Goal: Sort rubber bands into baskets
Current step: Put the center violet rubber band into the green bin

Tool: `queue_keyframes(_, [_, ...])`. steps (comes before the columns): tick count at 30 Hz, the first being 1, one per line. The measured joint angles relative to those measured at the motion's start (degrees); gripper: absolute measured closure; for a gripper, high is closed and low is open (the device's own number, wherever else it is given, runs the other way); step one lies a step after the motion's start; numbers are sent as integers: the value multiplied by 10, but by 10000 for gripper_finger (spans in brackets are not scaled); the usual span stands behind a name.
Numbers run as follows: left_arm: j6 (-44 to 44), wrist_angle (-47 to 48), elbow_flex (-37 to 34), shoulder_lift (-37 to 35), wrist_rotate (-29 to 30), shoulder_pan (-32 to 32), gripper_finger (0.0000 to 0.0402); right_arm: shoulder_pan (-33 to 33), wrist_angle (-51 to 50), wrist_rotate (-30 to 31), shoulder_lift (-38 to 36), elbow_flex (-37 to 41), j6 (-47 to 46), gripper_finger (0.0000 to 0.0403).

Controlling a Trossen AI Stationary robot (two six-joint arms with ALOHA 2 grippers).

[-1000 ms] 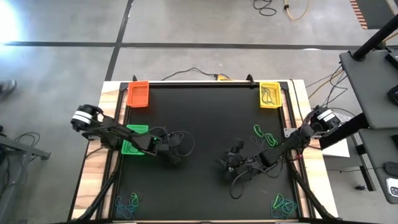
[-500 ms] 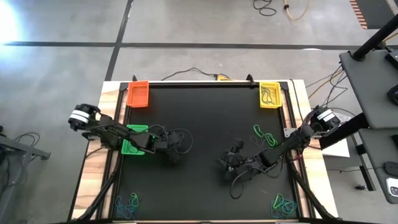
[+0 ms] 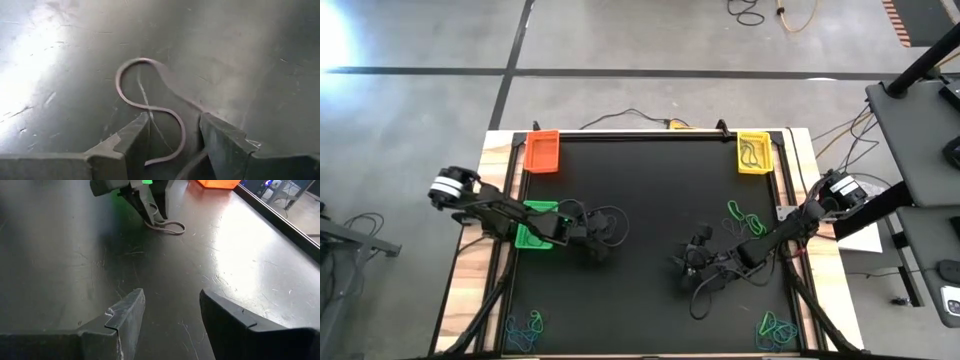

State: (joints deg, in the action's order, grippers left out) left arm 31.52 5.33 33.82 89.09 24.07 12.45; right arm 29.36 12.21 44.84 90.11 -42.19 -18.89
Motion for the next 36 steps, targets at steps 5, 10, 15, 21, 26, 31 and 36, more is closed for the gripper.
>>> queue_keyframes(5, [-10, 11, -4, -45, 6, 0, 243, 0, 0, 0, 0, 0, 0, 216])
queue_keyframes(10, [6, 3, -27, -97, 11, 0, 234, 0, -1, 0, 0, 1, -6, 216])
queue_keyframes(15, [7, -135, -83, -92, 15, 6, 204, 0, 0, 0, 0, 3, -7, 216])
queue_keyframes(21, [0, -233, -119, -32, 15, 8, 205, 0, 0, 1, 0, 6, -7, 216])
queue_keyframes(26, [-28, -258, -109, 19, 18, 19, 225, 0, 0, 2, 0, 9, -7, 216])
queue_keyframes(31, [-20, -262, -101, 38, 28, 34, 246, 0, -1, 2, 0, 12, -7, 216])
queue_keyframes(36, [4, -239, -102, 24, 23, 42, 270, 0, 0, 2, 0, 13, -7, 216])
